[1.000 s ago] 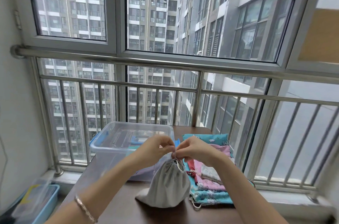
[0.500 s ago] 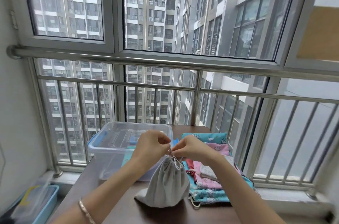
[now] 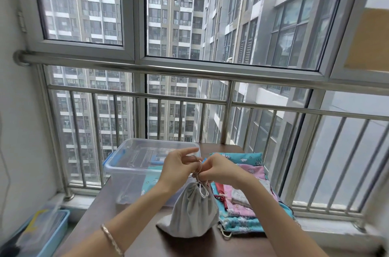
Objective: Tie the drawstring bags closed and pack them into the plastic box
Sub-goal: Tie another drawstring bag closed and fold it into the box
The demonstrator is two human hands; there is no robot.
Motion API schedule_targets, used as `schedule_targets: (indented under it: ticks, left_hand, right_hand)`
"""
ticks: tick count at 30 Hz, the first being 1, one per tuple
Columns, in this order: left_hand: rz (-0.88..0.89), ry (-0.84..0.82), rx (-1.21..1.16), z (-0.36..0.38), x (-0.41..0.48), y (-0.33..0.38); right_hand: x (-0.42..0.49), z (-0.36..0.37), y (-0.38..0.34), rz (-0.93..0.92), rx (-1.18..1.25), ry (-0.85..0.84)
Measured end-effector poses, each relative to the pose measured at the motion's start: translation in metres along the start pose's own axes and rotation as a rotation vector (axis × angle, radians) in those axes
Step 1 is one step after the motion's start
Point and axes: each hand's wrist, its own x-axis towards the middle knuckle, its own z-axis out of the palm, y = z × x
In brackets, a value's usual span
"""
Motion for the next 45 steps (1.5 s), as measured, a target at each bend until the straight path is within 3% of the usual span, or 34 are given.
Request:
schedule_targets:
  ticks: [10, 14, 19, 28, 34, 40, 45]
  left_hand:
    - [-0.029, -0.213, 0.293, -0.015, 0.01, 0.007]
    - [0.021, -0.179, 0.181, -0.012, 0.009, 0.005]
    - [0.231, -0.022, 0.051, -0.006, 0.004, 0.002]
    - [0.328, -0.044, 0.039, -0.012, 0.027, 0.023]
    - [0.365, -0.043, 0.142, -0.011, 0.041, 0.029]
    - [0.297, -0.055, 0.345, -0.01, 0.044, 0.01]
    - [0.237, -0.056, 0.427, -0.01, 0.047, 0.002]
  right_hand:
    - [0.001, 0.005, 0.005, -0.055, 0.098, 0.005]
    - [0.004, 0.009, 0.011, -0.063, 0.156, 0.0]
    - [0.006, 0.008, 0.014, -0.032, 0.23, 0.054]
    - [0.004, 0.008, 0.016, 0.051, 0.256, -0.083]
    - [0.002, 0.009, 0.018, 0.011, 0.385, -0.171]
    - [-0.002, 0.001, 0.018, -0.057, 0.735, -0.259]
    - [-0.007, 0.001, 0.015, -0.097, 0.728, -0.259]
